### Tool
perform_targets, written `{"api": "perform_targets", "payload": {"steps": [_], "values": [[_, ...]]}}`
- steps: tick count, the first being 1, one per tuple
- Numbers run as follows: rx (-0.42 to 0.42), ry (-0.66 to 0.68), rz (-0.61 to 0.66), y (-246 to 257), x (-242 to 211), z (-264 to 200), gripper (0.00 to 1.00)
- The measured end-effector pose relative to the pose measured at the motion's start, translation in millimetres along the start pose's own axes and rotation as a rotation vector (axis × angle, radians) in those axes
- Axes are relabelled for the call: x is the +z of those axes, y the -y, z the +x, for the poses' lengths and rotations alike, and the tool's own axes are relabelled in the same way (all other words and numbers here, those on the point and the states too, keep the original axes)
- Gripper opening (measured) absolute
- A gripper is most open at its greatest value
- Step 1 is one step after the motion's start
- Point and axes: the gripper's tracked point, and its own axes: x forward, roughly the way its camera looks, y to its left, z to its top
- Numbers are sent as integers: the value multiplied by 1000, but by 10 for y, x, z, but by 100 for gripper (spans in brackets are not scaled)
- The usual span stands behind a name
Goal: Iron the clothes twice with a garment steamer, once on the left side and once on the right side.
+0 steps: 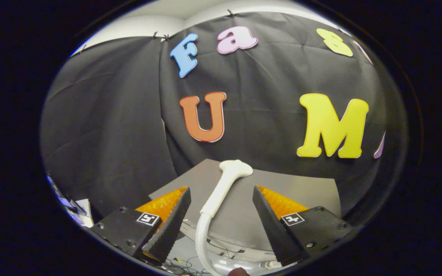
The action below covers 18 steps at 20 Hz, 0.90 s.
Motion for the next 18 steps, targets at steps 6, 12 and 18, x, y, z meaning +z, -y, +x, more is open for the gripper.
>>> {"api": "perform_targets", "payload": {"steps": [6,12,18], "values": [[-42,-223,23,10,-342,829,100],[-107,-339,87,51,-578,1174,91],[-173,-383,64,-69,-690,1248,80]]}}
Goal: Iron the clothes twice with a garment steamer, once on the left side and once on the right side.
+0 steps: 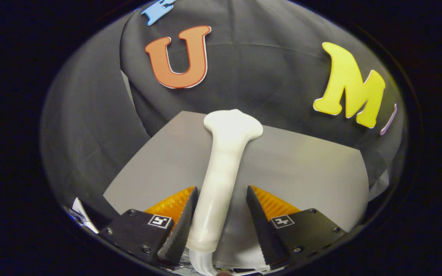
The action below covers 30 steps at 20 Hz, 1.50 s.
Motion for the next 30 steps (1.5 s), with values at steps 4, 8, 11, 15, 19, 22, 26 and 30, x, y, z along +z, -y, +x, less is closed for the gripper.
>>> {"api": "perform_targets", "payload": {"steps": [4,8,11,15,19,22,26,30], "values": [[-21,1,6,40,-4,60,69],[-18,25,23,5,3,66,64],[-10,45,29,-39,4,61,54],[0,69,84,-48,15,35,41],[46,103,136,-40,-74,-73,32],[102,168,128,-2,-90,-314,32],[142,305,111,106,47,-812,31],[210,393,91,155,123,-1326,31]]}}
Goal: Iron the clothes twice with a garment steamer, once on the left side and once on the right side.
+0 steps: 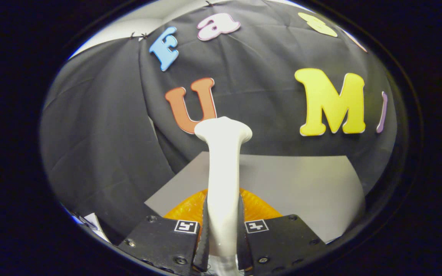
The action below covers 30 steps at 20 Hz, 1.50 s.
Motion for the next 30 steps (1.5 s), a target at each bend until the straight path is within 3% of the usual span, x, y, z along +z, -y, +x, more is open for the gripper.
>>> {"api": "perform_targets", "payload": {"steps": [5,12,18,22,30], "values": [[46,85,7,84,52,-733,31],[-28,218,-33,585,265,-1835,31],[-190,395,-89,1116,520,-2926,31],[-431,525,-170,1649,746,-3717,31],[-623,626,-266,2211,1150,-4220,31]]}}
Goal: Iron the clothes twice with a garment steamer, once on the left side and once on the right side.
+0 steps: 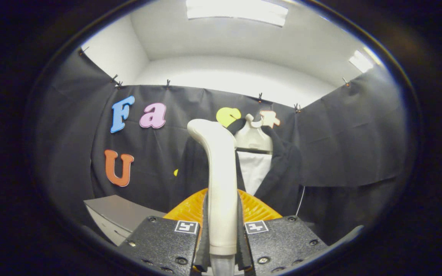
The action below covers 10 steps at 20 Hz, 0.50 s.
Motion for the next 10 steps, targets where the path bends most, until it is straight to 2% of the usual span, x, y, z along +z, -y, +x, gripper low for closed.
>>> {"api": "perform_targets", "payload": {"steps": [4,10], "values": [[4,-42,-16,62,-193,178,31],[45,-84,-40,193,-539,193,31]]}}
